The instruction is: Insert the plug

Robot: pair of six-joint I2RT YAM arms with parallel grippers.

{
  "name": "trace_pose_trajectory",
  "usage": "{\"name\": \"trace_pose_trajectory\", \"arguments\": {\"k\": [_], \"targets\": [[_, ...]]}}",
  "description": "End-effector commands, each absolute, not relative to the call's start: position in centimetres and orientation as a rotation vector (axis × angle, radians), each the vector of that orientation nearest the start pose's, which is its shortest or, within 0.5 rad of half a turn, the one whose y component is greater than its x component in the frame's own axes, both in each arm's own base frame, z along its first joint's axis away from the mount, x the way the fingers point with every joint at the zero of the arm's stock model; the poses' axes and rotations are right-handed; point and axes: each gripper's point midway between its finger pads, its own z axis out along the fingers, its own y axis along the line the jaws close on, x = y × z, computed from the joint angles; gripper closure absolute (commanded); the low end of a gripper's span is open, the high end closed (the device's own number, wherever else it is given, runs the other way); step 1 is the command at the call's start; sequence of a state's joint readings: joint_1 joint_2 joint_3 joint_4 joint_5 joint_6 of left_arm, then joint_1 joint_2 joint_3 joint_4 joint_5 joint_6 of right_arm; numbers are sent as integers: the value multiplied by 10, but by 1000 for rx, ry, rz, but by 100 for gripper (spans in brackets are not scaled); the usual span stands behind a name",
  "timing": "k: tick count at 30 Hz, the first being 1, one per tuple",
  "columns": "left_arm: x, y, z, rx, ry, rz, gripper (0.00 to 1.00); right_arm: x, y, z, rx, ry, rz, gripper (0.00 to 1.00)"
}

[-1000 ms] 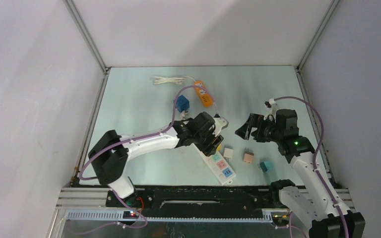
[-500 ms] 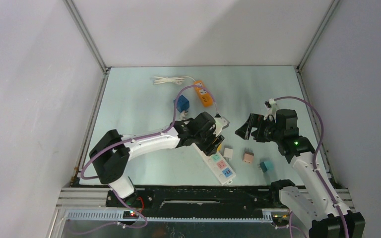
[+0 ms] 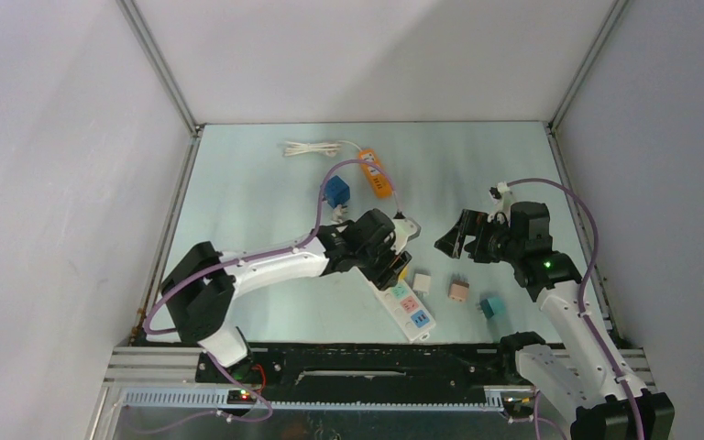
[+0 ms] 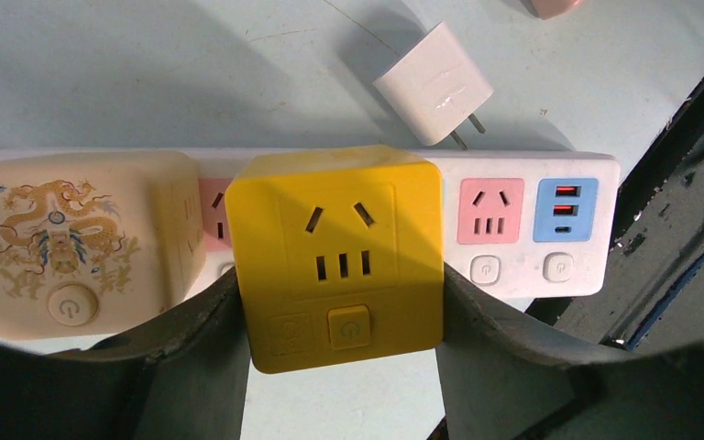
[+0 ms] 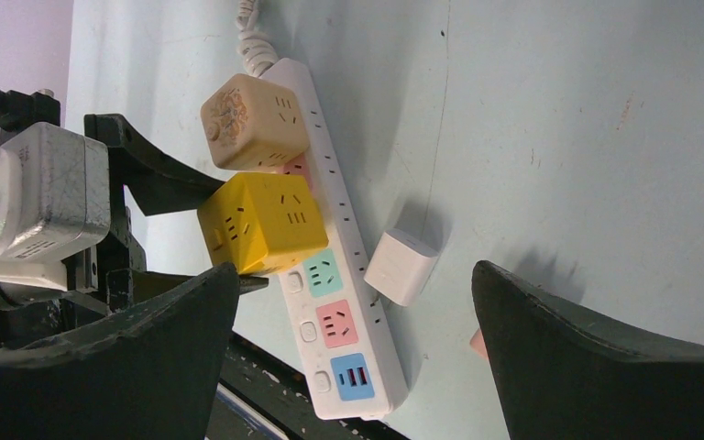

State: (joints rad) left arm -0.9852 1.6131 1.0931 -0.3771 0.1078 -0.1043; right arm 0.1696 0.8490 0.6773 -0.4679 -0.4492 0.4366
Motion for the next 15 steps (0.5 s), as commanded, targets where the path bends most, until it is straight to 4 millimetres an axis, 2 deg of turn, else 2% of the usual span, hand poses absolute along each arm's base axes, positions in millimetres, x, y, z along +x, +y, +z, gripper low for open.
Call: {"name": "trace_pose_trajectory", "arguments": {"k": [1,5,15], "targets": [[199,-334,93,1133,2273,-570,100,241,135,171,29,2226,839,1],[200,-333,94,1136,2267,-564,100,241,136,171,26,2225,841,1],[200,-336,80,1147,2287,-568,100,242,136,172,23,2221,844,0]]}}
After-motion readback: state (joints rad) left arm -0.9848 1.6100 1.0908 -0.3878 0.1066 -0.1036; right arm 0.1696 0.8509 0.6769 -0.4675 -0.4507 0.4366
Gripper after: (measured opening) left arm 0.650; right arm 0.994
